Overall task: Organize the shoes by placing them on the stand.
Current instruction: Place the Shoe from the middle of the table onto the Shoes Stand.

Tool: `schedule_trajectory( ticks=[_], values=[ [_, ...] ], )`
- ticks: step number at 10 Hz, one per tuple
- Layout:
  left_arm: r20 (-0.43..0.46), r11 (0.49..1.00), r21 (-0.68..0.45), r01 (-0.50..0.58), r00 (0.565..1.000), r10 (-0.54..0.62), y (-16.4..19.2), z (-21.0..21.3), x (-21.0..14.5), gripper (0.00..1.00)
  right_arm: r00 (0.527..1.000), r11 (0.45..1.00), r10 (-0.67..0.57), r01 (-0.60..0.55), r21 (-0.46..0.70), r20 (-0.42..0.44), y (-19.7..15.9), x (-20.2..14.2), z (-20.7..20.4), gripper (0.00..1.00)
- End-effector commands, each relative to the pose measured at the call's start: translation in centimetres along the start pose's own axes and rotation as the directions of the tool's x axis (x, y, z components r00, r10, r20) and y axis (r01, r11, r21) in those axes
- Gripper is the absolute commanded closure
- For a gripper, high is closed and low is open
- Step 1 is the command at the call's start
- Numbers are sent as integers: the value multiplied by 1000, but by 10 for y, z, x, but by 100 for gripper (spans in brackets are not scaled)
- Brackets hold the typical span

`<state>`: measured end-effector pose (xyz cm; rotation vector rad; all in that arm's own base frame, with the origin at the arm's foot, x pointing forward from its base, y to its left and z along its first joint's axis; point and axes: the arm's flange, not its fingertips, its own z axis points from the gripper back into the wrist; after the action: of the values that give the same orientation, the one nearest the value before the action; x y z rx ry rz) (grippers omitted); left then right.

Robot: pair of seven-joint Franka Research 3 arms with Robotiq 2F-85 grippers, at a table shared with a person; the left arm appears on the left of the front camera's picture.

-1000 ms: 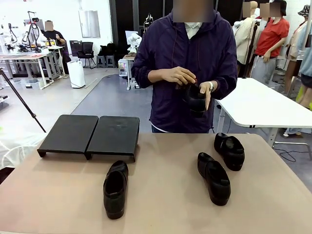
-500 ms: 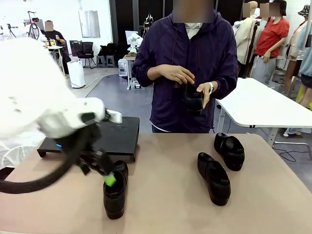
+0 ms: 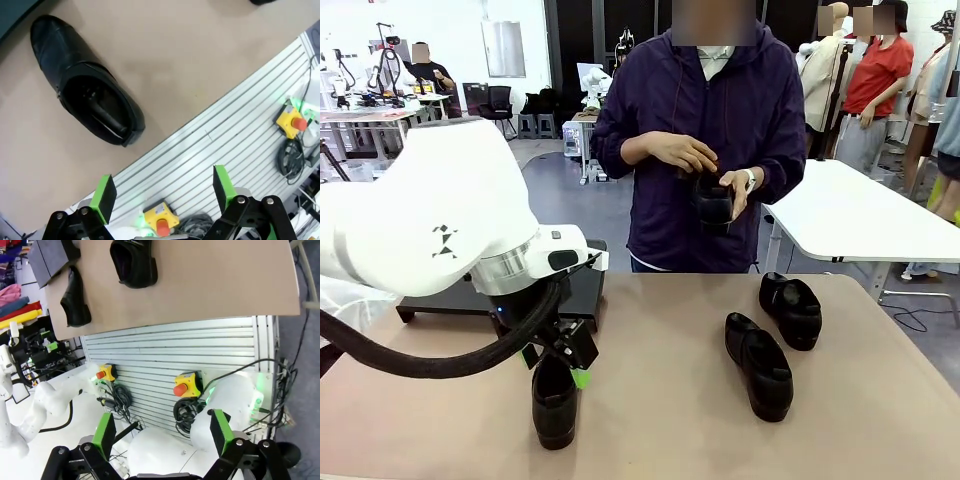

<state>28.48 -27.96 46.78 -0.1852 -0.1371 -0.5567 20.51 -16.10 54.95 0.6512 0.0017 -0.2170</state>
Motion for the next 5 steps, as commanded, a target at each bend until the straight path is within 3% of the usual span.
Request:
schedule_trajectory(
  ticks=[1, 2, 3, 4, 5],
  values=[
    [1, 1000, 1, 14, 1000, -14, 3, 6, -12, 0, 1000, 1000, 26, -26, -10, -6, -2, 0, 5, 0],
    [0, 1000, 0, 0, 1000, 0, 0, 0, 0, 0, 1000, 1000, 26, -26, -10, -6, -2, 0, 5, 0],
    [-25, 969, -97, -227, 974, 226, 1, -9, 19, 0, 1000, 1000, 26, -26, -10, -6, -2, 0, 5, 0],
    [1, 901, -73, -428, 903, 429, -1, -25, 40, 0, 1000, 1000, 26, -26, -10, -6, -2, 0, 5, 0],
    [24, 857, -87, -508, 859, 511, -3, -41, 50, 0, 1000, 1000, 26, -26, -10, -6, -2, 0, 5, 0]
  ],
)
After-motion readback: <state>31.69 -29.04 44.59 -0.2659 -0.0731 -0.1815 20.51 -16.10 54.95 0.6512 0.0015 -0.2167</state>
